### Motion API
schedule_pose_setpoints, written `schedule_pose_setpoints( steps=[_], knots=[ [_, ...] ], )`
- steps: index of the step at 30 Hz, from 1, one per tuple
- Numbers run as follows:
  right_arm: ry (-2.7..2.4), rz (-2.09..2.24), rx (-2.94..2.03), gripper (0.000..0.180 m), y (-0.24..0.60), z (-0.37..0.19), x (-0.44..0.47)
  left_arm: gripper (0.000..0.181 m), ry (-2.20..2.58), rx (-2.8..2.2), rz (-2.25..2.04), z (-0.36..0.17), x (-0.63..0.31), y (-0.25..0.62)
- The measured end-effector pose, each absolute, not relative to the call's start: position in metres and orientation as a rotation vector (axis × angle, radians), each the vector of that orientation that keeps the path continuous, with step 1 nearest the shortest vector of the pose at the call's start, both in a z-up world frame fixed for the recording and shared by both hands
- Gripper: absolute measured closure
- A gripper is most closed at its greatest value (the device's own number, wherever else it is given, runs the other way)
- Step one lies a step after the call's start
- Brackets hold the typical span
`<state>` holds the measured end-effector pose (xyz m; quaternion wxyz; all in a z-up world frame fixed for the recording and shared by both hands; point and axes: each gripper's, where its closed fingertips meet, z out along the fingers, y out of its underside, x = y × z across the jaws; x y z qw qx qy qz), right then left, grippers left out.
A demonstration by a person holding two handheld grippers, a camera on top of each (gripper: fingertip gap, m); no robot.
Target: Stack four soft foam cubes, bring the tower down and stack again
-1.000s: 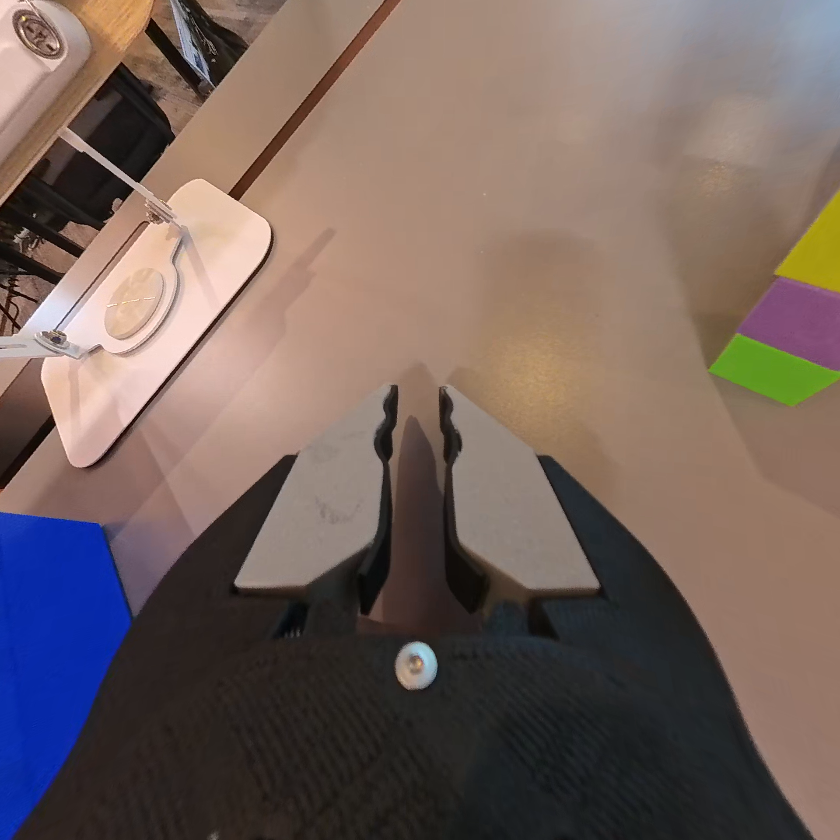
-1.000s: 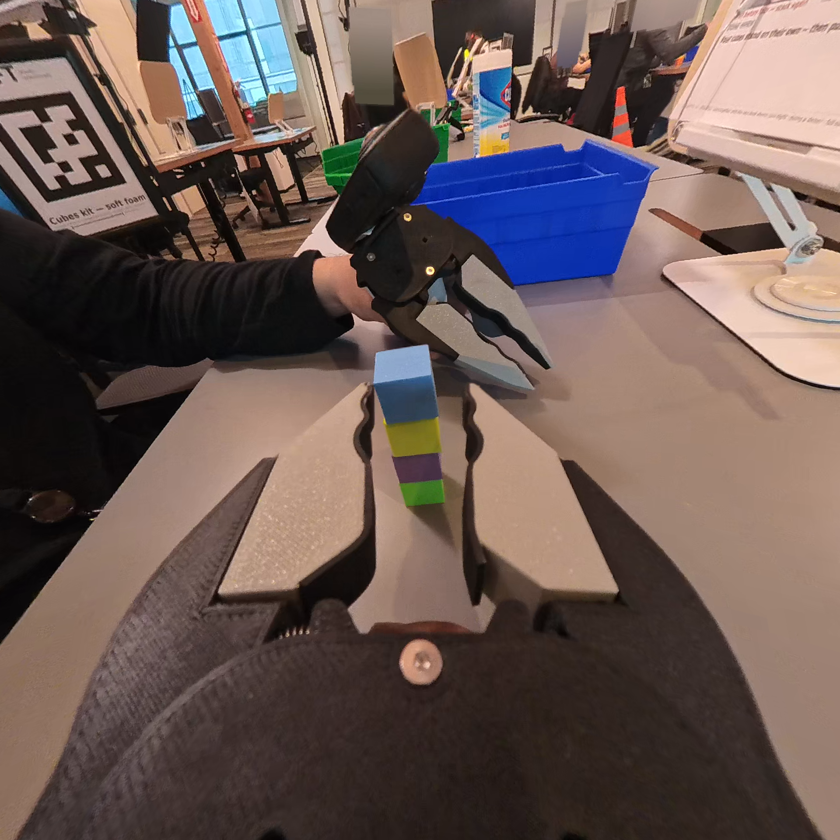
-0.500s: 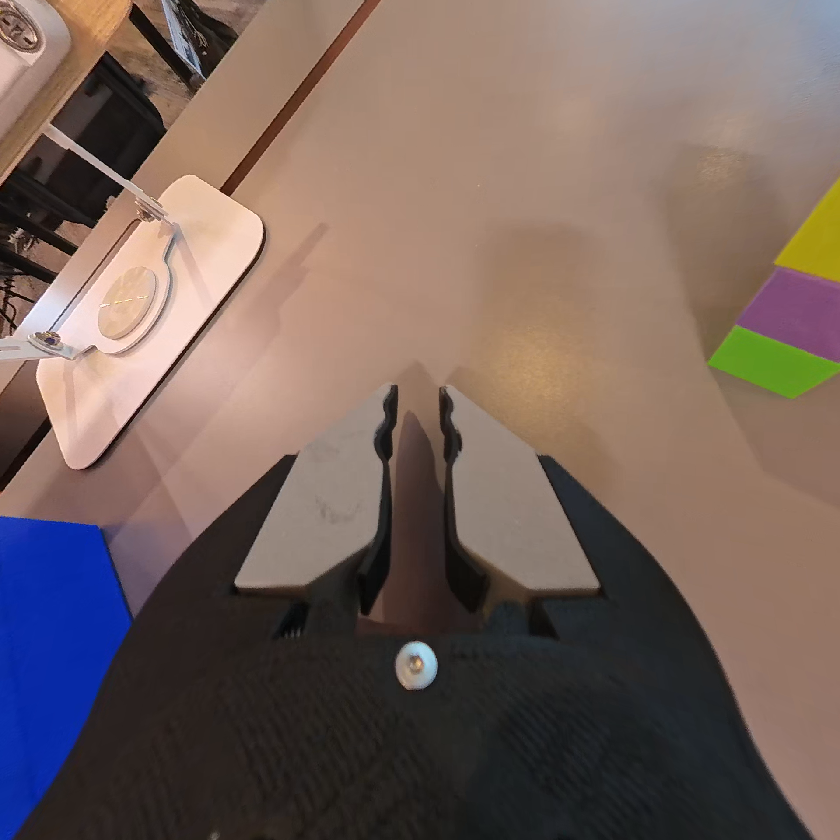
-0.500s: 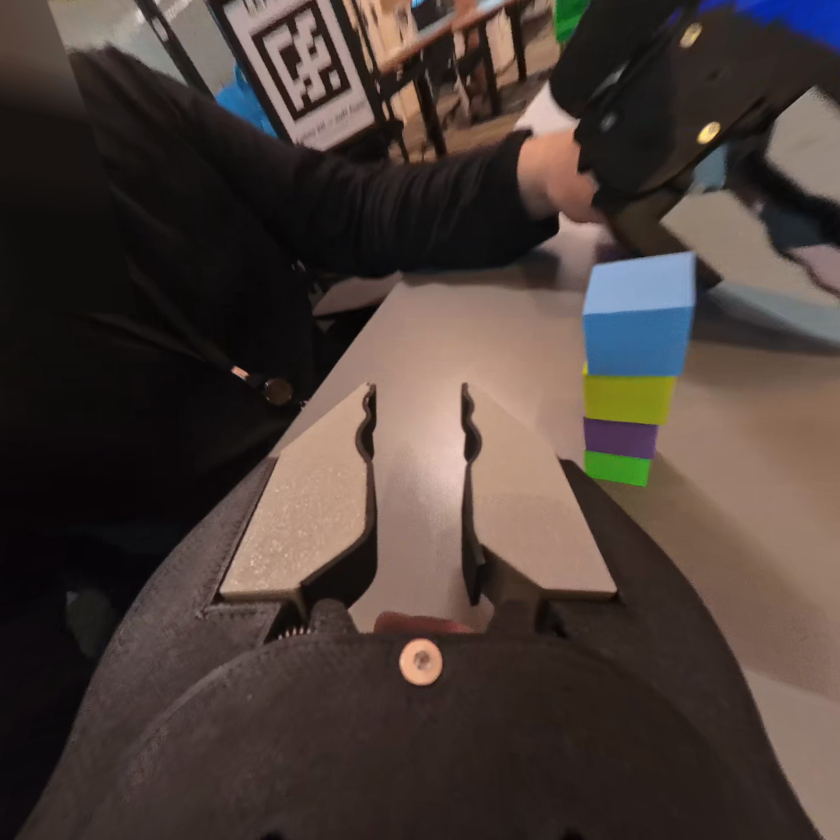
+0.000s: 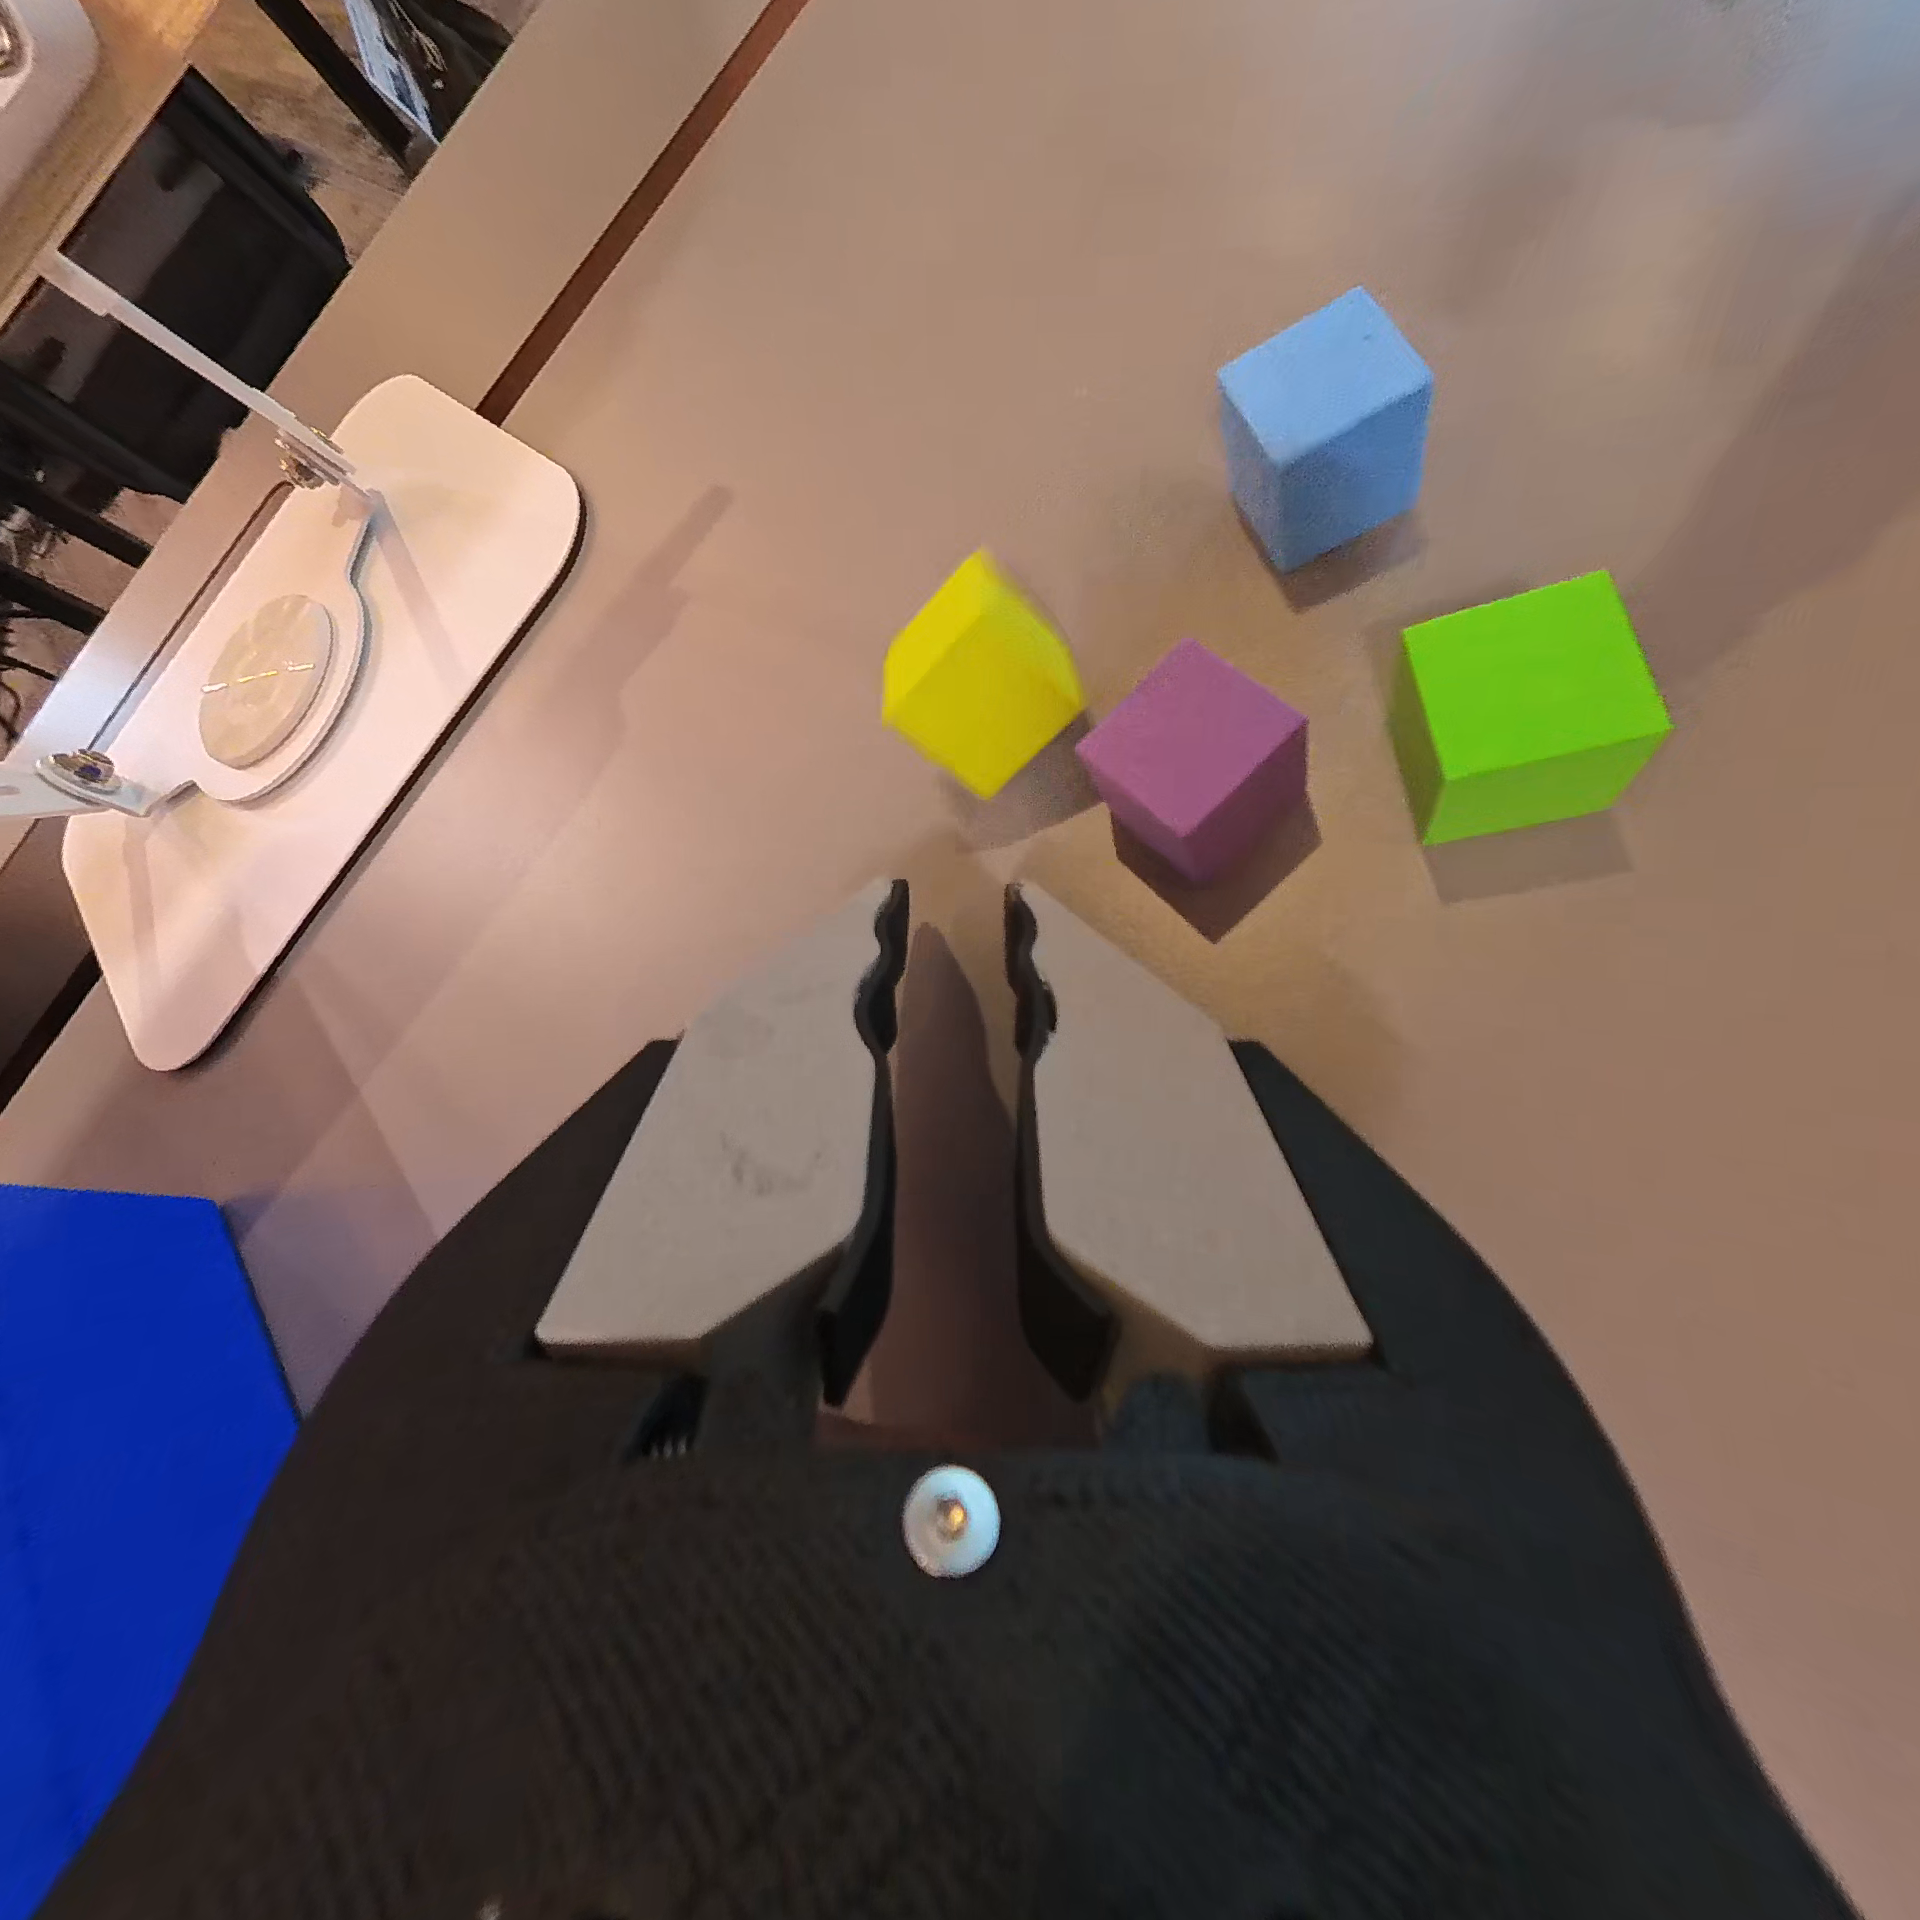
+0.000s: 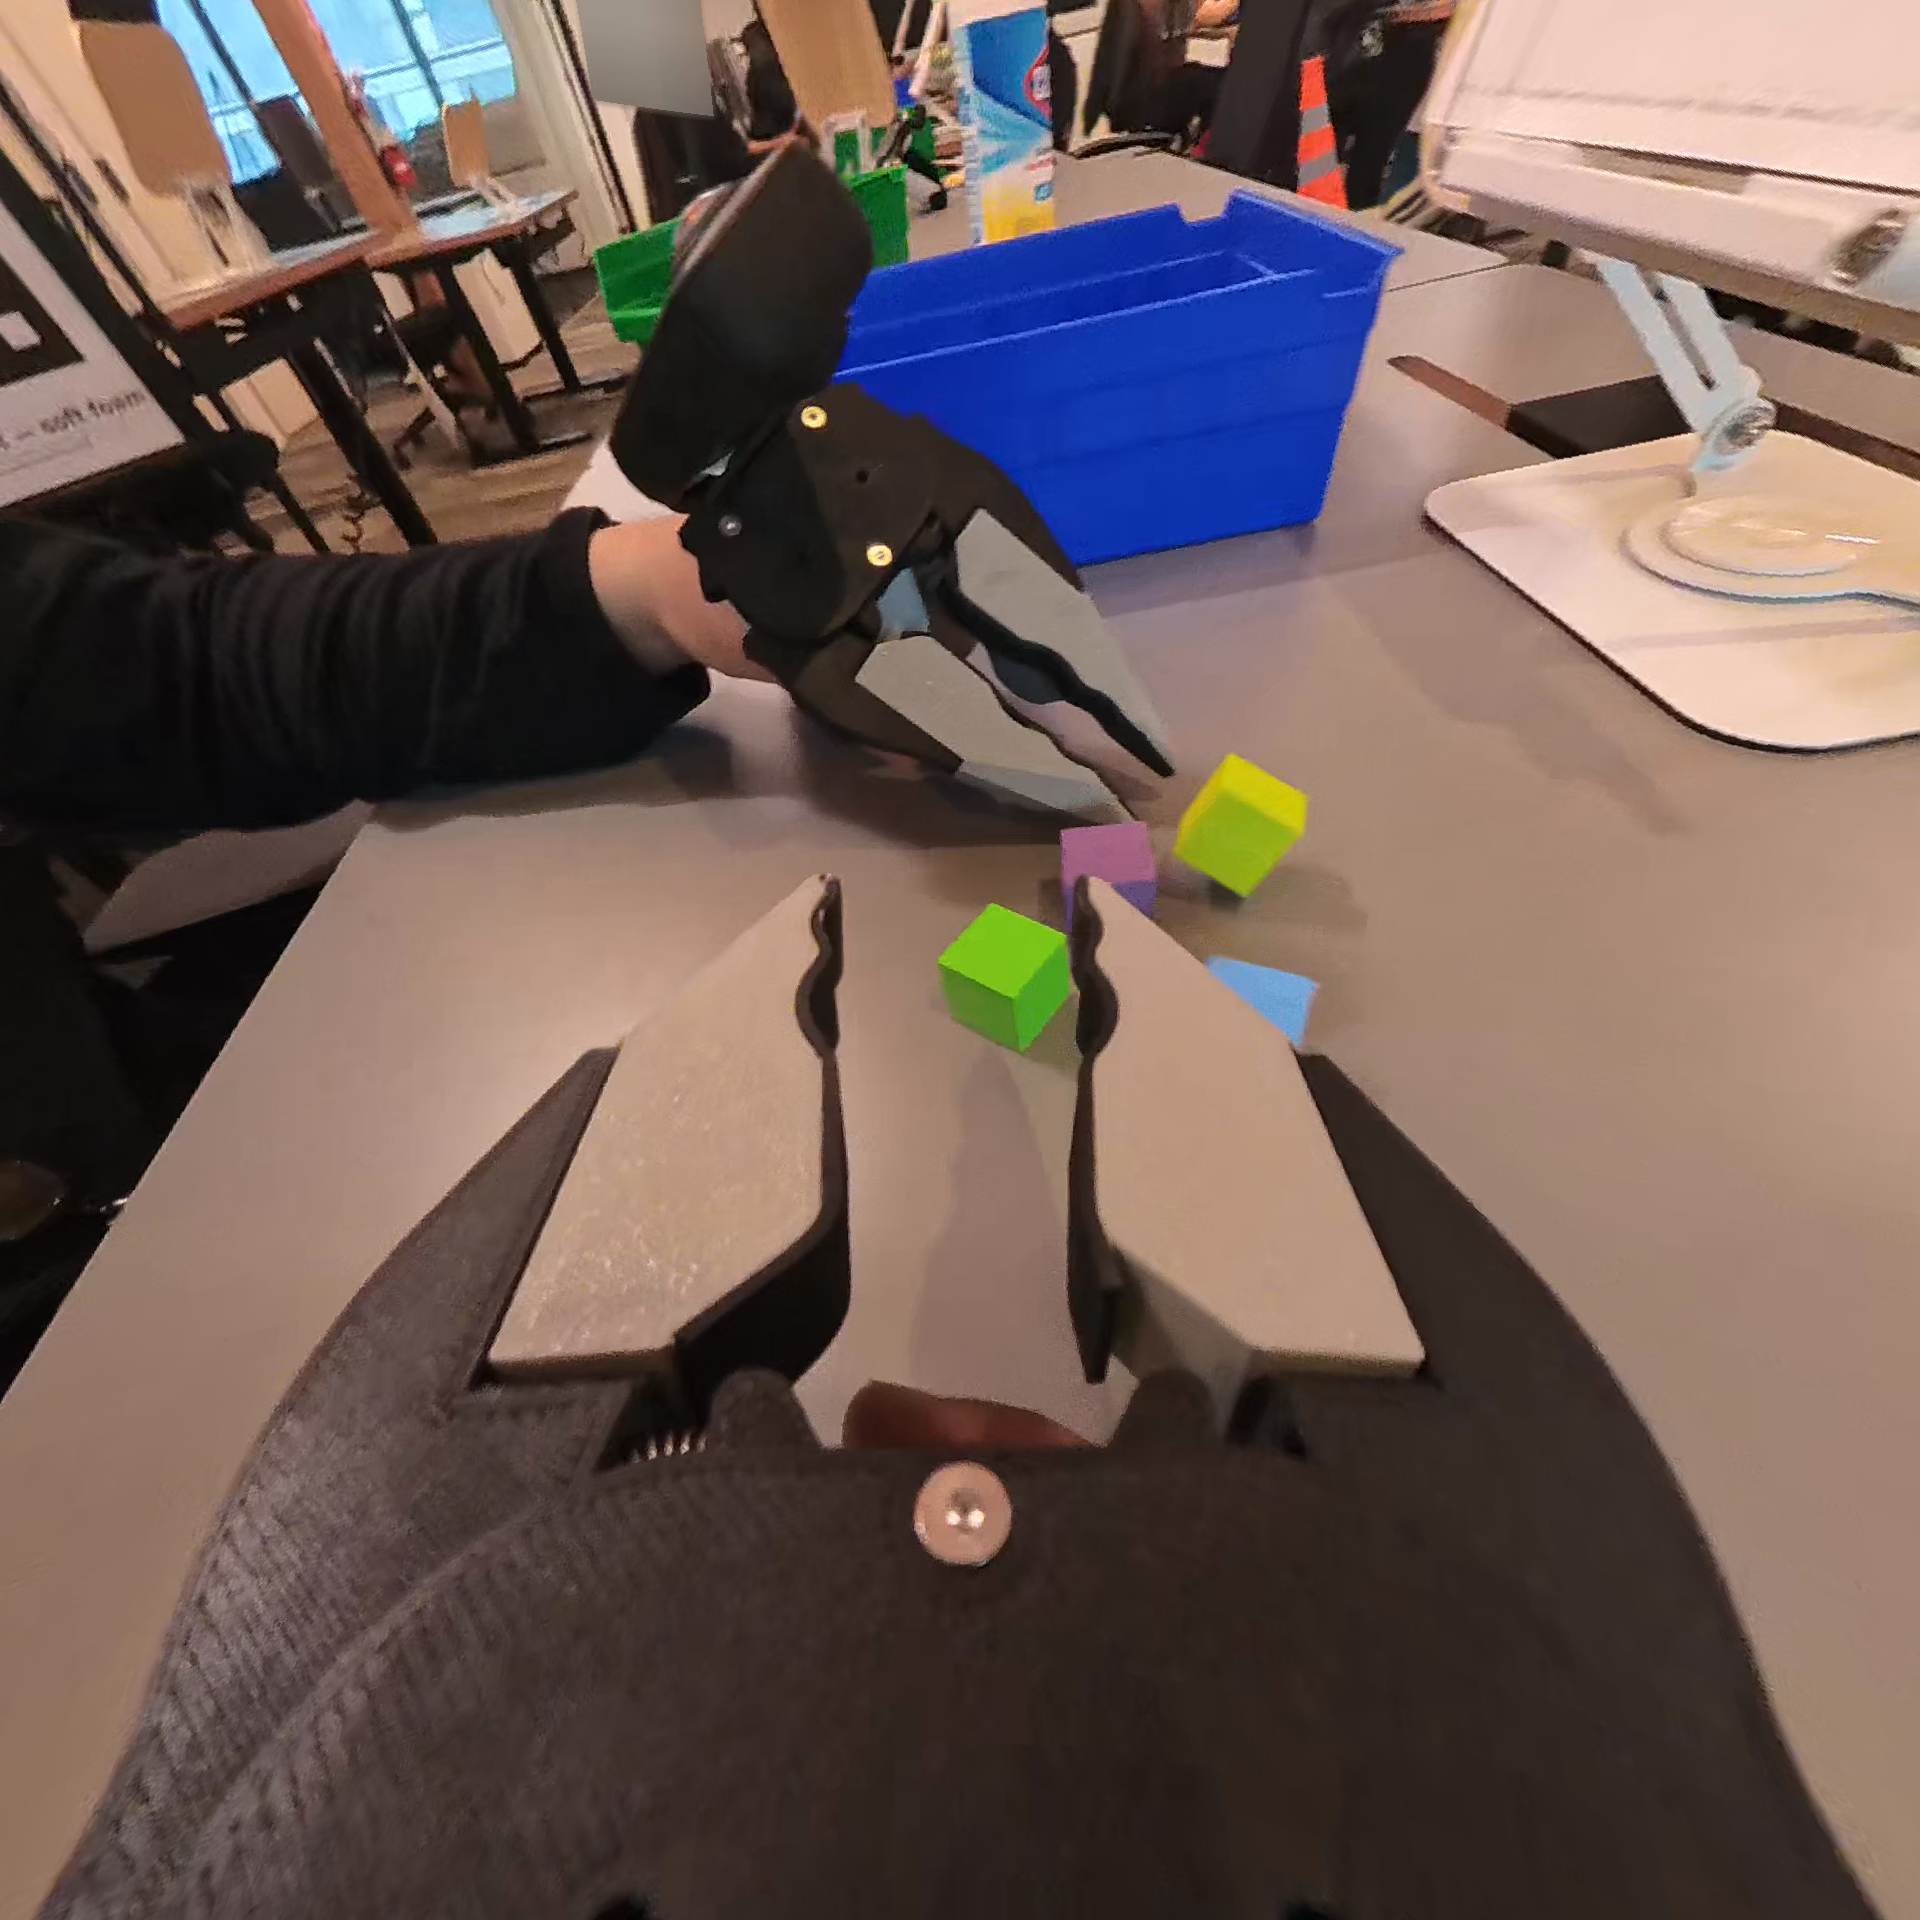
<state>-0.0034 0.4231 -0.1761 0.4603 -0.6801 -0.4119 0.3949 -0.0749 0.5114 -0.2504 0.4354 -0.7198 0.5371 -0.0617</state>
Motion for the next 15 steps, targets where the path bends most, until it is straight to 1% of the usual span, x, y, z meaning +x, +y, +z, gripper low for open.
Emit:
schedule_pose_setpoints(
  steps=[6,8,10,12,14,15],
  knots=[
    [-0.882,0.787,-1.831,0.142,0.455,-0.201,0.024,0.166,1.348,-1.781,-0.139,-0.251,-0.074,0.511],
    [-0.882,0.723,-1.886,0.14,0.46,-0.209,0.032,0.166,1.371,-1.77,-0.166,-0.251,-0.072,0.507],
    [-0.89,0.628,-1.911,0.144,0.464,-0.215,0.04,0.166,1.402,-1.763,-0.211,-0.252,-0.07,0.5],
    [-0.919,0.497,-1.955,0.145,0.469,-0.226,0.05,0.172,1.421,-1.774,-0.244,-0.253,-0.069,0.495],
    [-0.945,0.355,-2.028,0.144,0.474,-0.241,0.061,0.181,1.449,-1.78,-0.278,-0.255,-0.068,0.489],
    [-0.962,0.325,-2.055,0.143,0.474,-0.247,0.063,0.181,1.454,-1.777,-0.285,-0.255,-0.067,0.487]
  ],
)
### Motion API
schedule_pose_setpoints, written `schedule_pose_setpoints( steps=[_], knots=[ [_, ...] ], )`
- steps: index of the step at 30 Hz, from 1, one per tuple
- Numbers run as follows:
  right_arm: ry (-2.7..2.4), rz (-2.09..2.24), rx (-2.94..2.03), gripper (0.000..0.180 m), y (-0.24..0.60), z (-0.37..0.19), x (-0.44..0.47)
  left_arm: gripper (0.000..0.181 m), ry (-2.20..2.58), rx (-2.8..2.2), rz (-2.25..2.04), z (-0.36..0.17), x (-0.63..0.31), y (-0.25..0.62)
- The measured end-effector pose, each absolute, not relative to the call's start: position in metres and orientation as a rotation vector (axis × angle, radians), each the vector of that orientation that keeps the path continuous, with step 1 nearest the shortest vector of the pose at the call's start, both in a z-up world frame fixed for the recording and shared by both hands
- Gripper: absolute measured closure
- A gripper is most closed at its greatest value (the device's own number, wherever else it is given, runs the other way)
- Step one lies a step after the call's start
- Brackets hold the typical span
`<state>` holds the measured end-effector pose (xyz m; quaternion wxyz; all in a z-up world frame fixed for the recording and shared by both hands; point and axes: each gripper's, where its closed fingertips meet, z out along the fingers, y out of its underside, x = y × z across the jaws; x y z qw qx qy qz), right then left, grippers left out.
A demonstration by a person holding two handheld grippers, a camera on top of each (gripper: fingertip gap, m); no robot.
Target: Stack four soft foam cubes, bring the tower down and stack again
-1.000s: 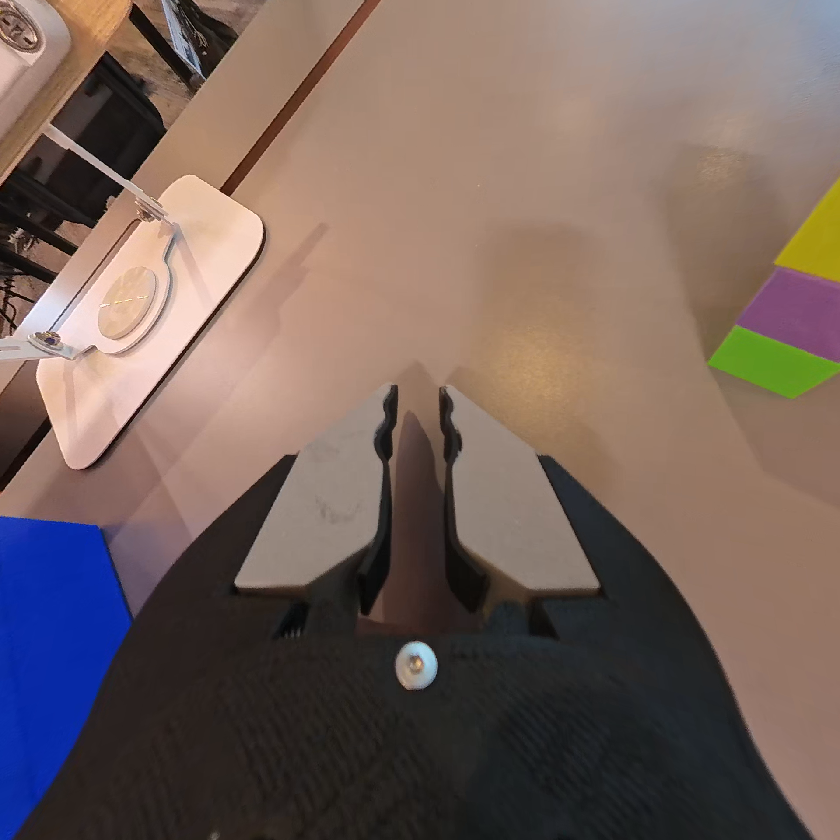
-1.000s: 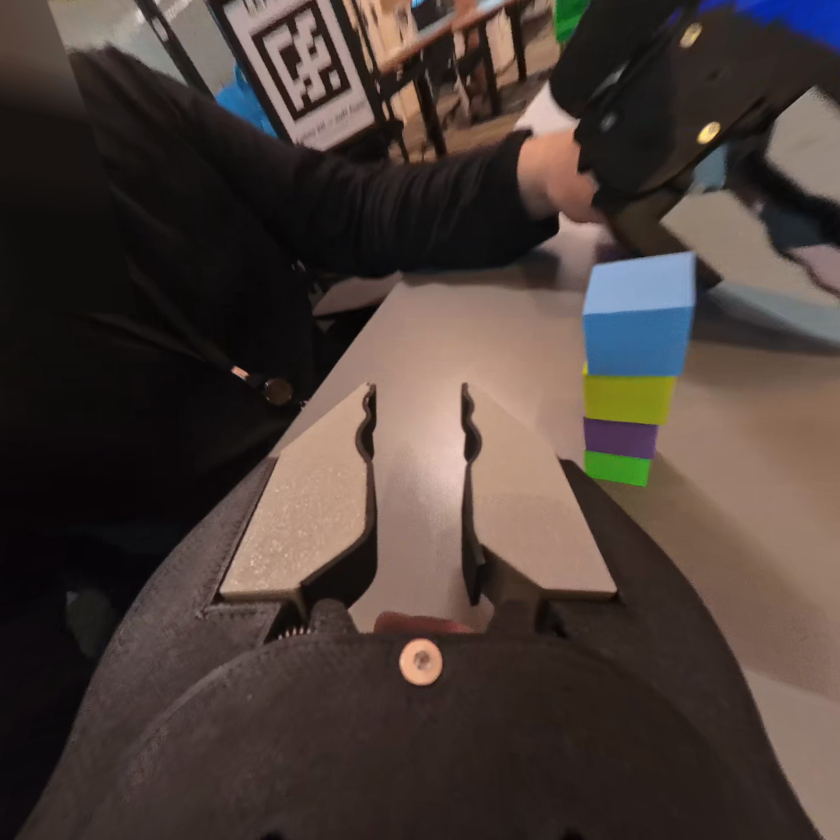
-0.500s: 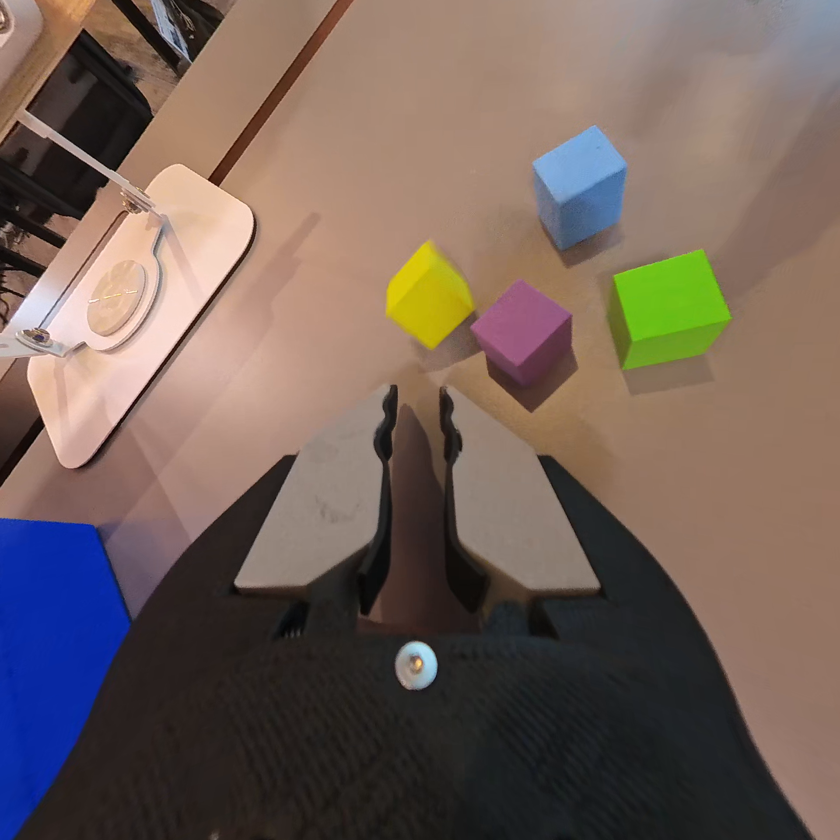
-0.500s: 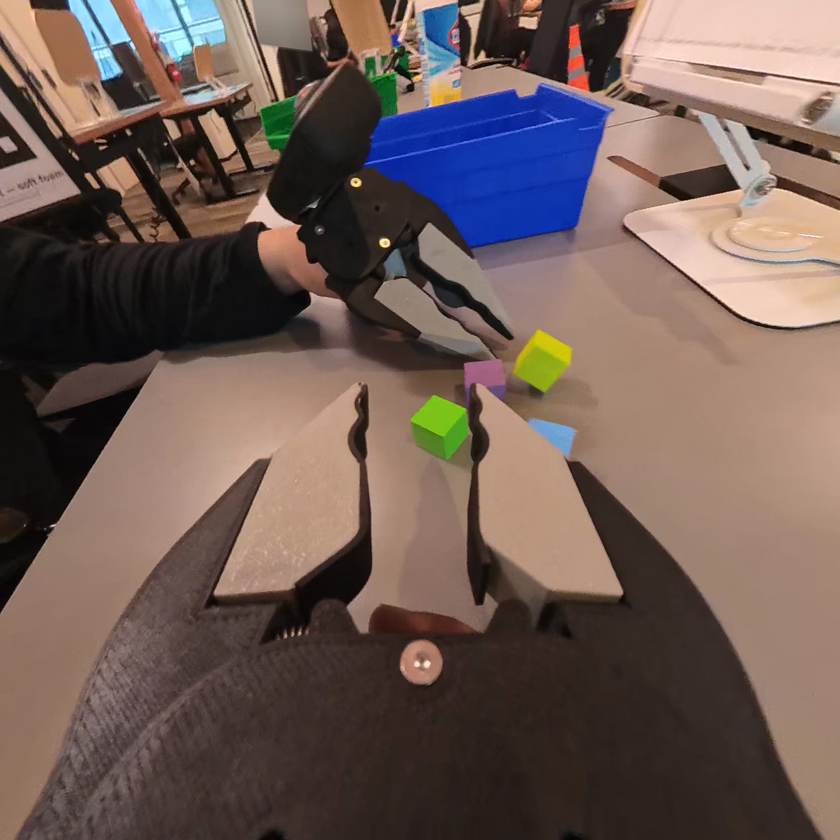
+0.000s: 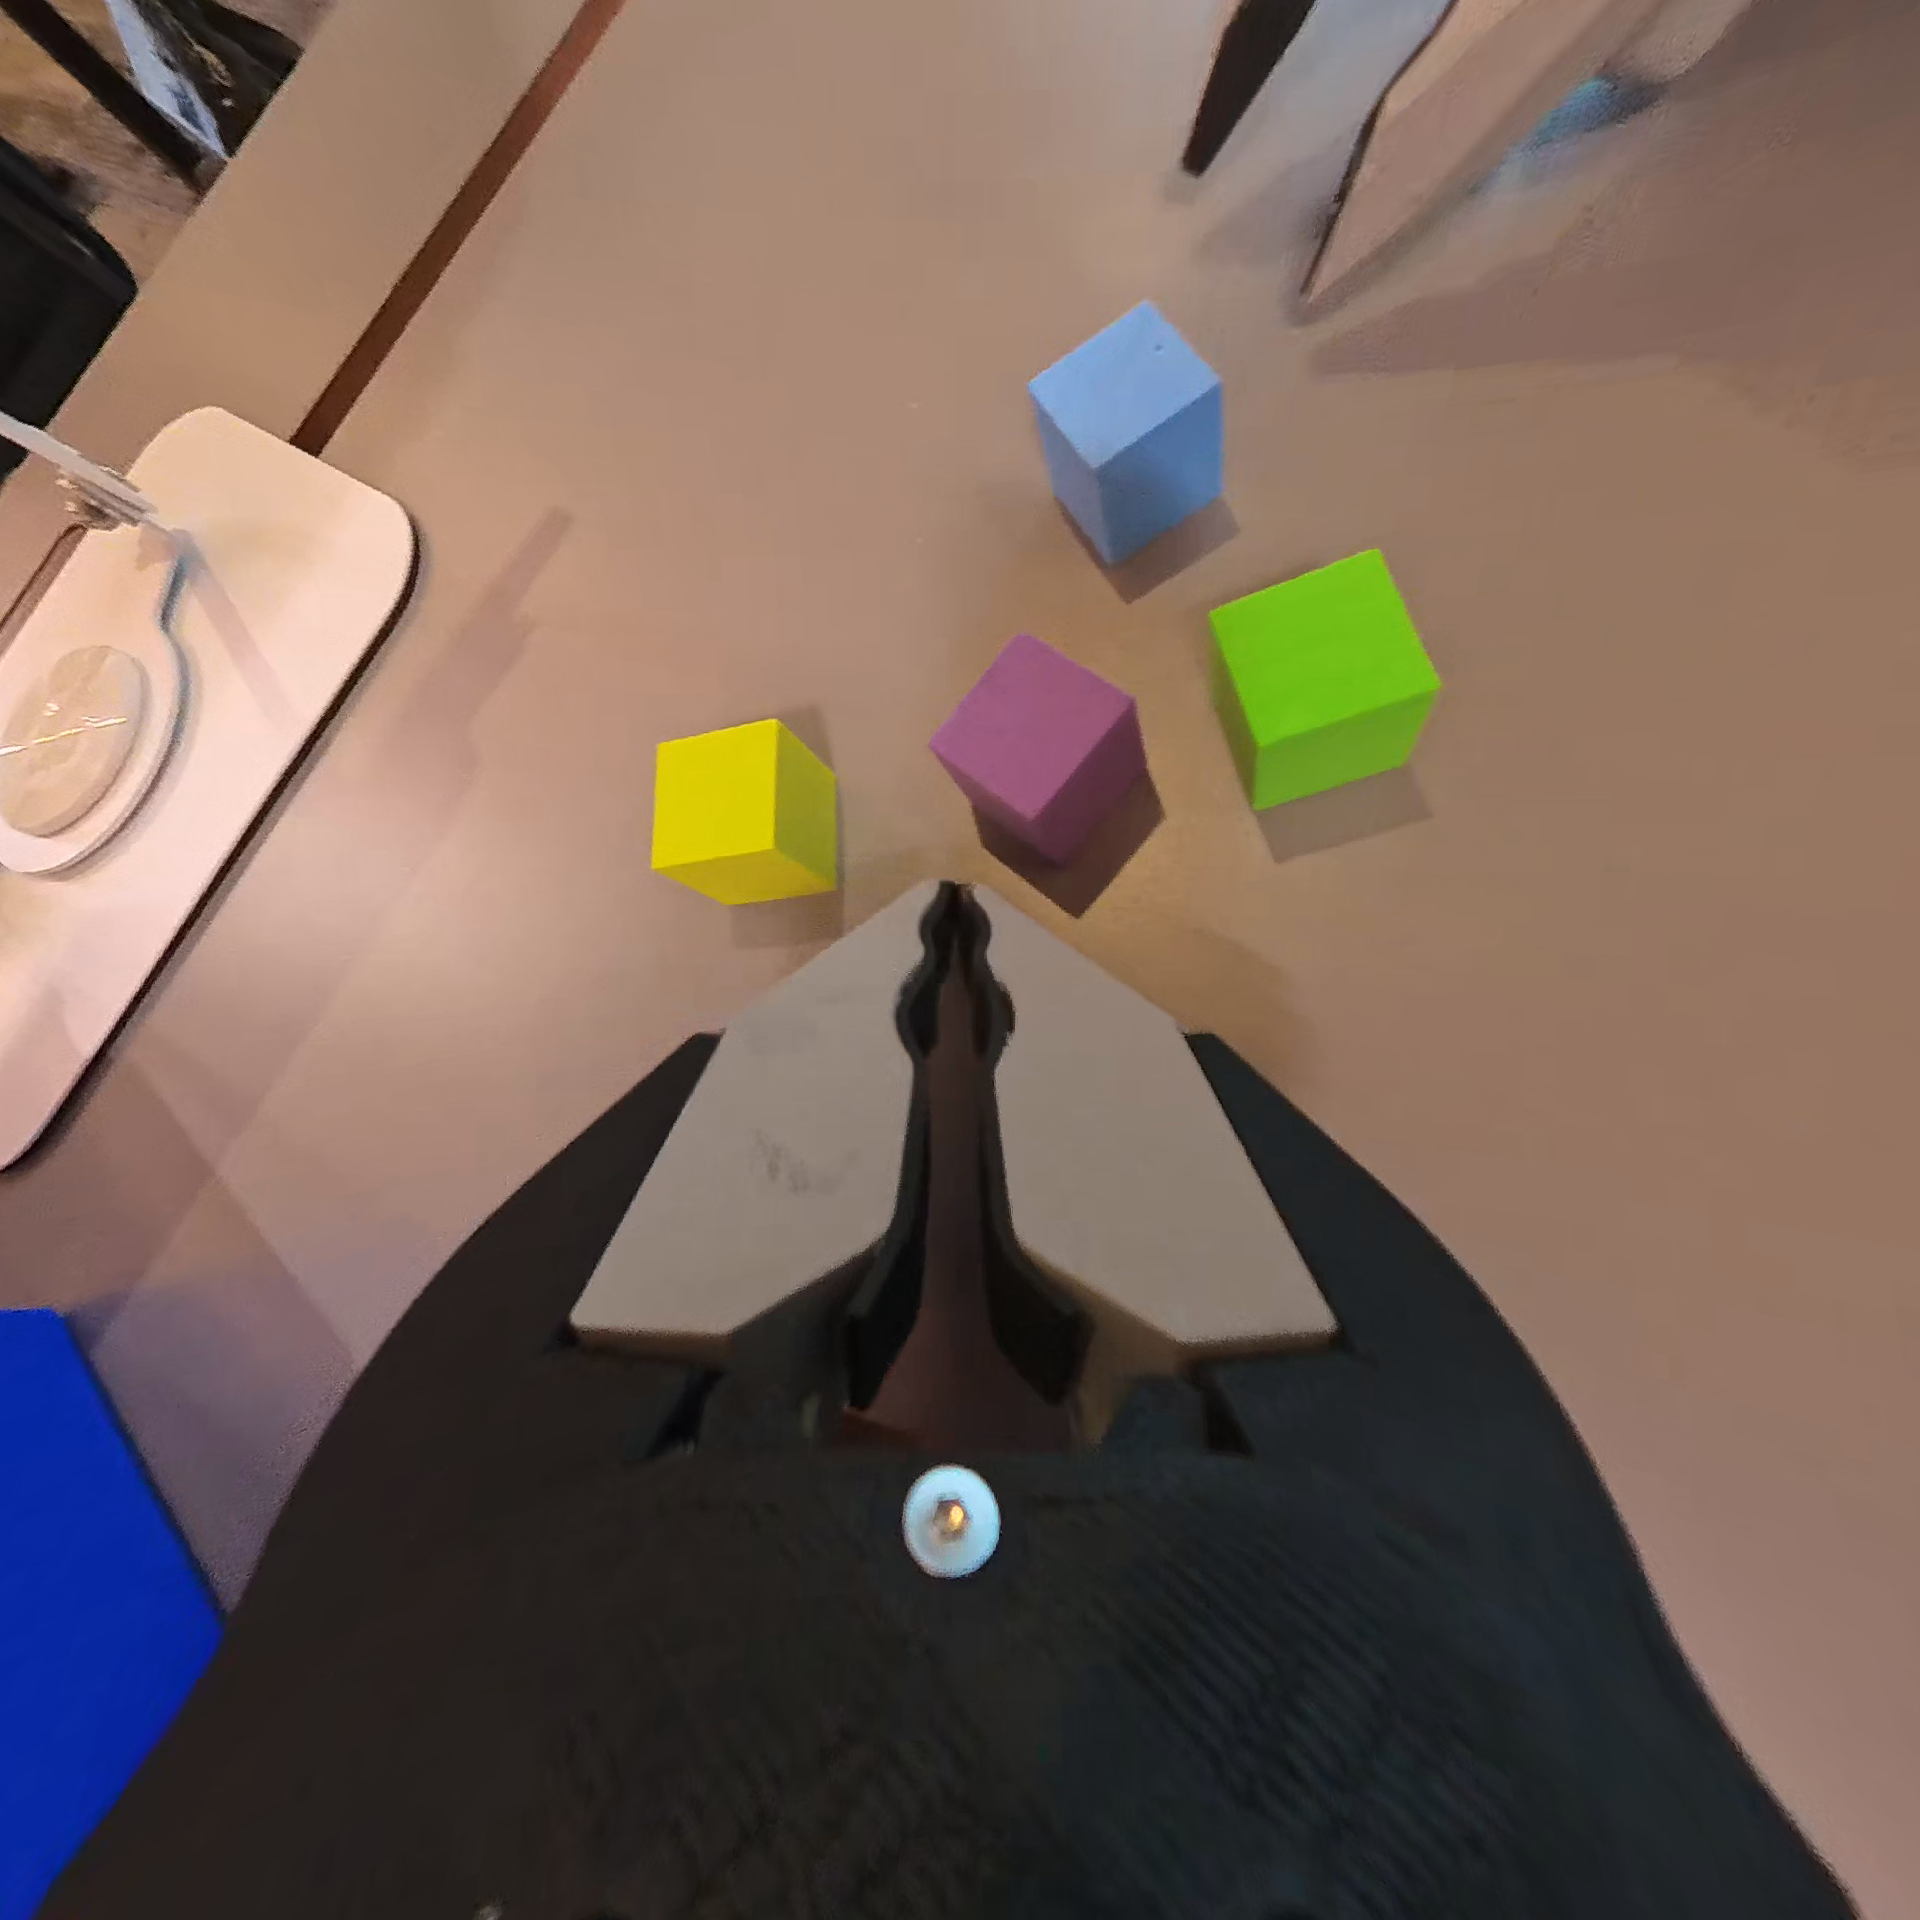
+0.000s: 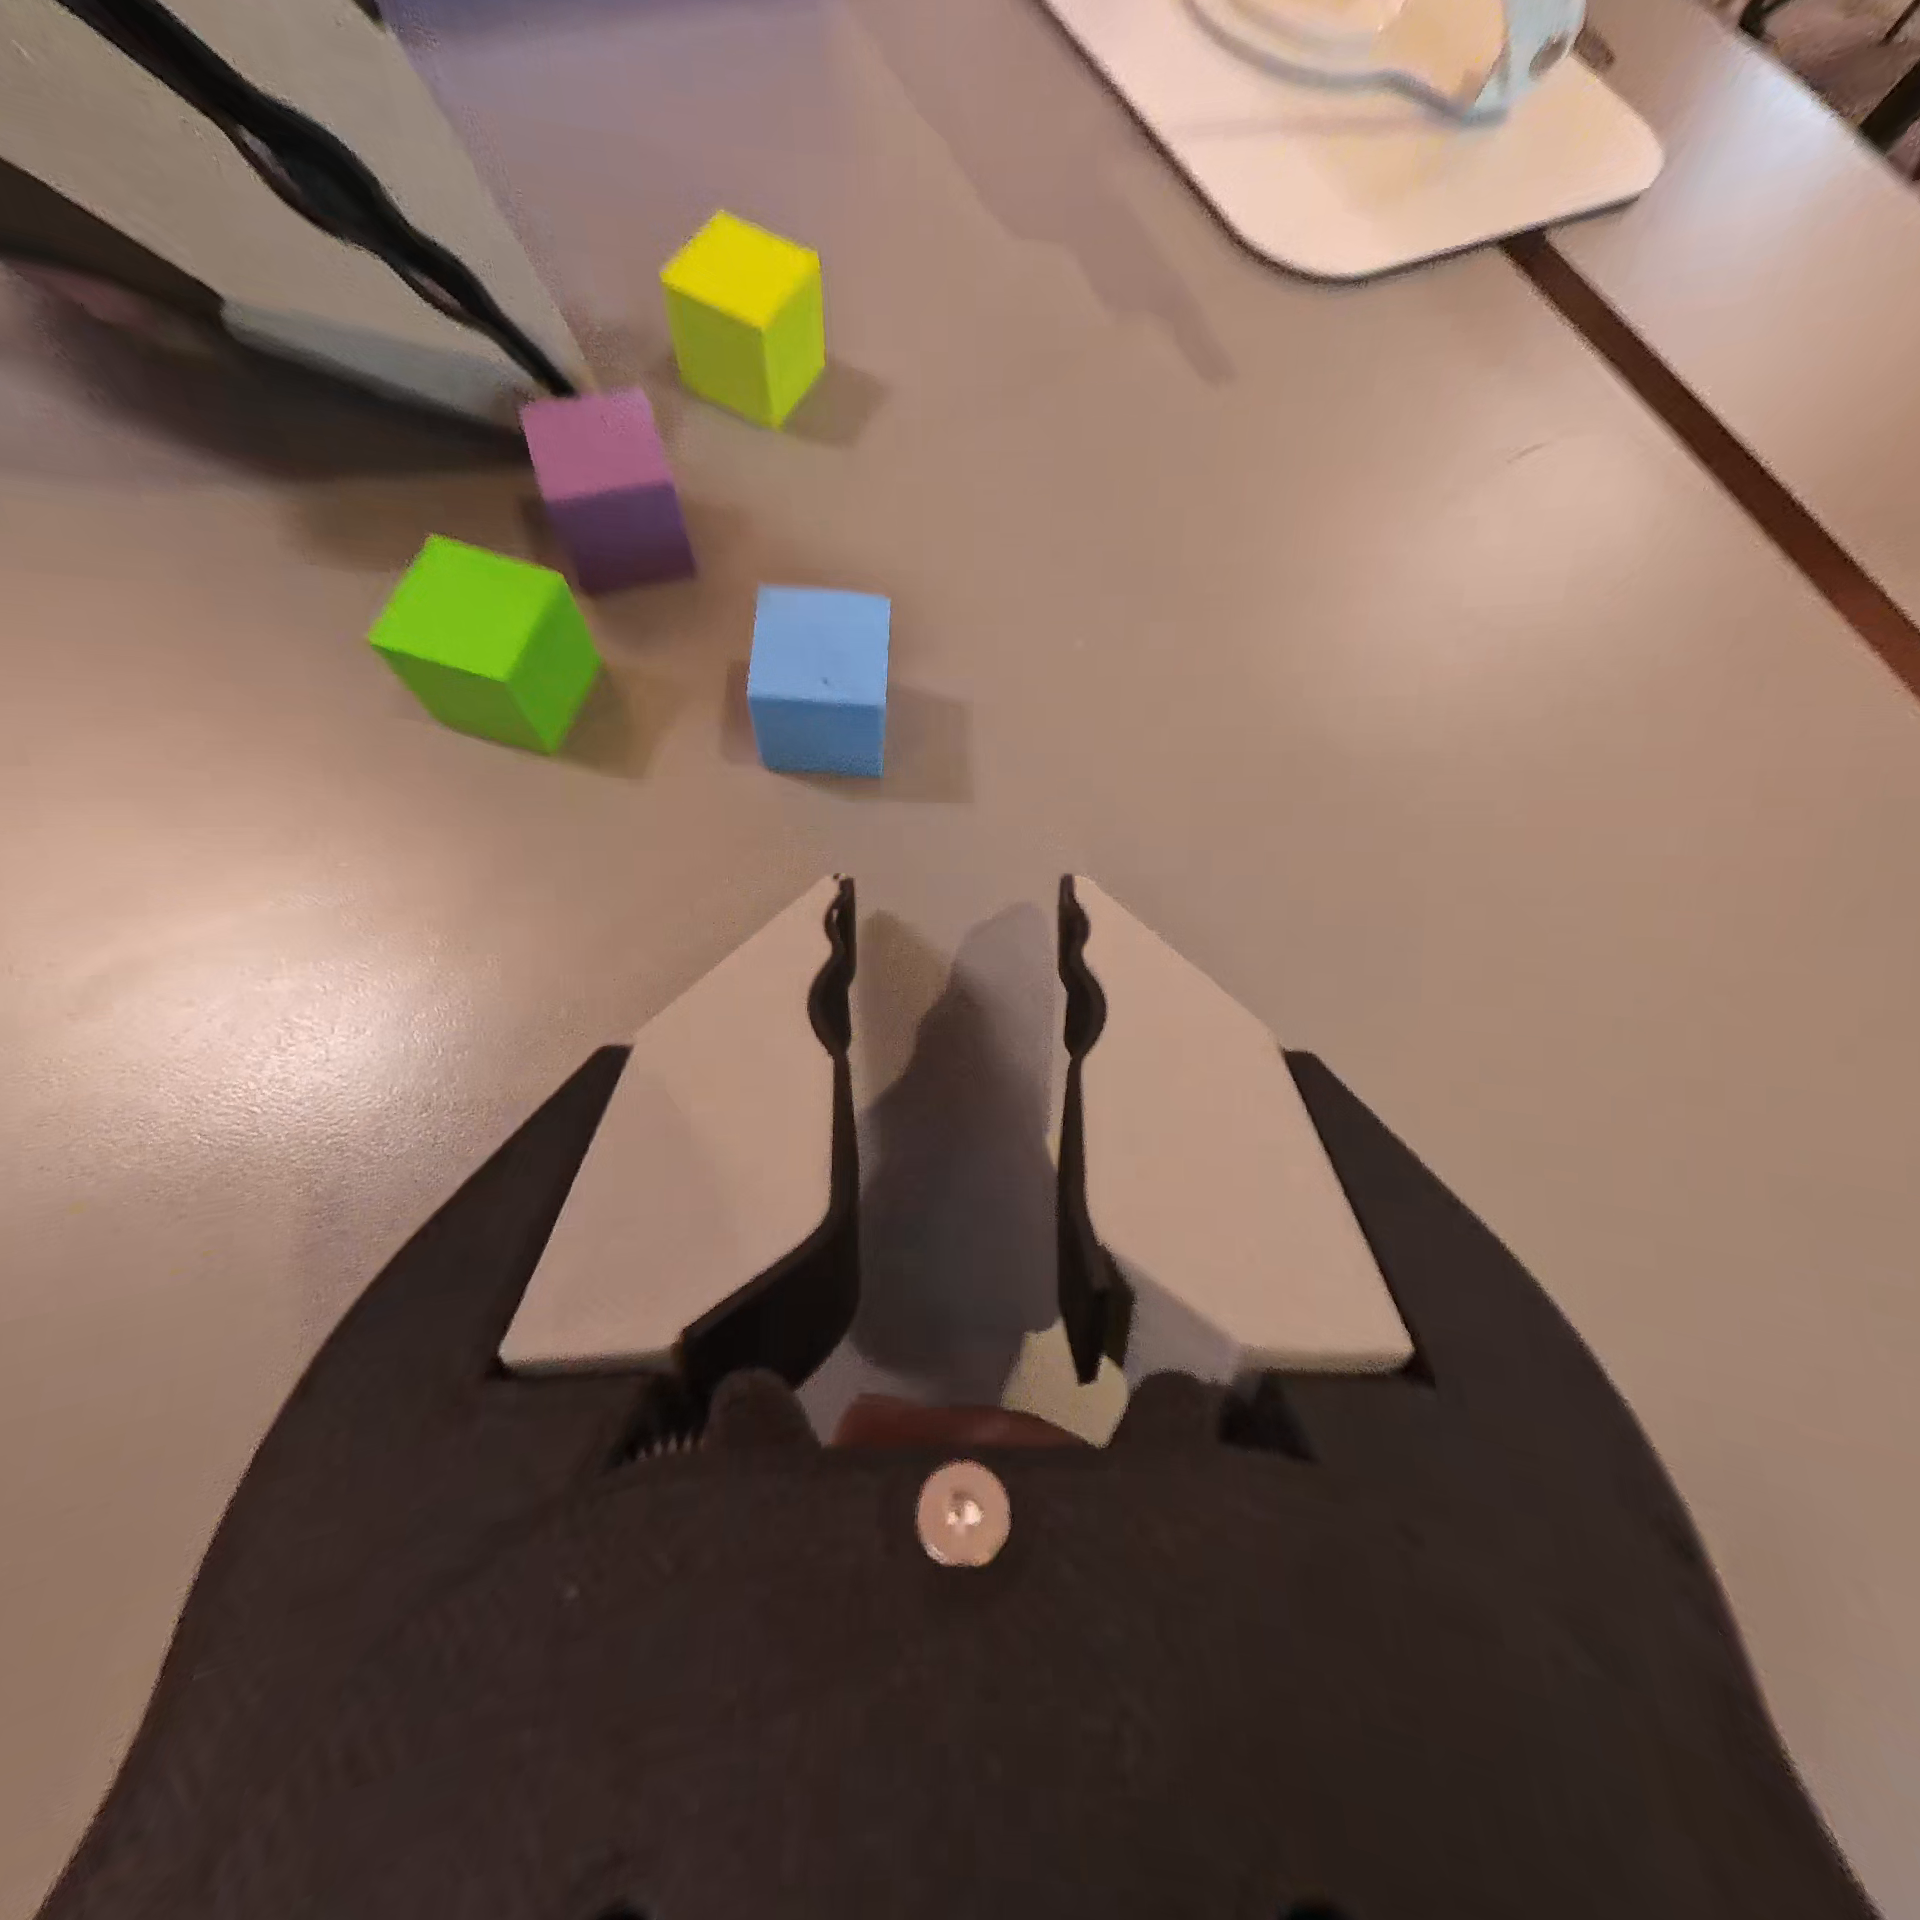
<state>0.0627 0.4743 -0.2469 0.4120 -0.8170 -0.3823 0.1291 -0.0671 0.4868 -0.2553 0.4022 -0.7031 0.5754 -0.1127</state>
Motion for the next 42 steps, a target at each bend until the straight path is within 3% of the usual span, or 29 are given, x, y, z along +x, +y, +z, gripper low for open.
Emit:
schedule_pose_setpoints(
  steps=[11,30,35,37,39,42],
  knots=[
    [-0.899,0.377,-2.157,0.13,0.478,-0.256,0.066,0.181,1.464,-1.829,-0.432,-0.256,-0.063,0.474],
    [-0.89,0.425,-2.034,0.137,0.478,-0.238,0.032,0.181,1.573,-1.788,-0.572,-0.256,-0.055,0.446],
    [-0.929,0.445,-2.071,0.129,0.478,-0.245,0.022,0.181,1.575,-1.781,-0.561,-0.256,-0.055,0.446],
    [-0.911,0.461,-2.056,0.131,0.48,-0.241,0.017,0.181,1.576,-1.781,-0.562,-0.256,-0.055,0.446],
    [-0.881,0.433,-2.085,0.155,0.485,-0.244,0.019,0.181,1.575,-1.783,-0.565,-0.256,-0.055,0.446],
    [-0.891,0.426,-2.096,0.156,0.484,-0.247,0.018,0.181,1.575,-1.783,-0.565,-0.256,-0.055,0.446]
  ],
)
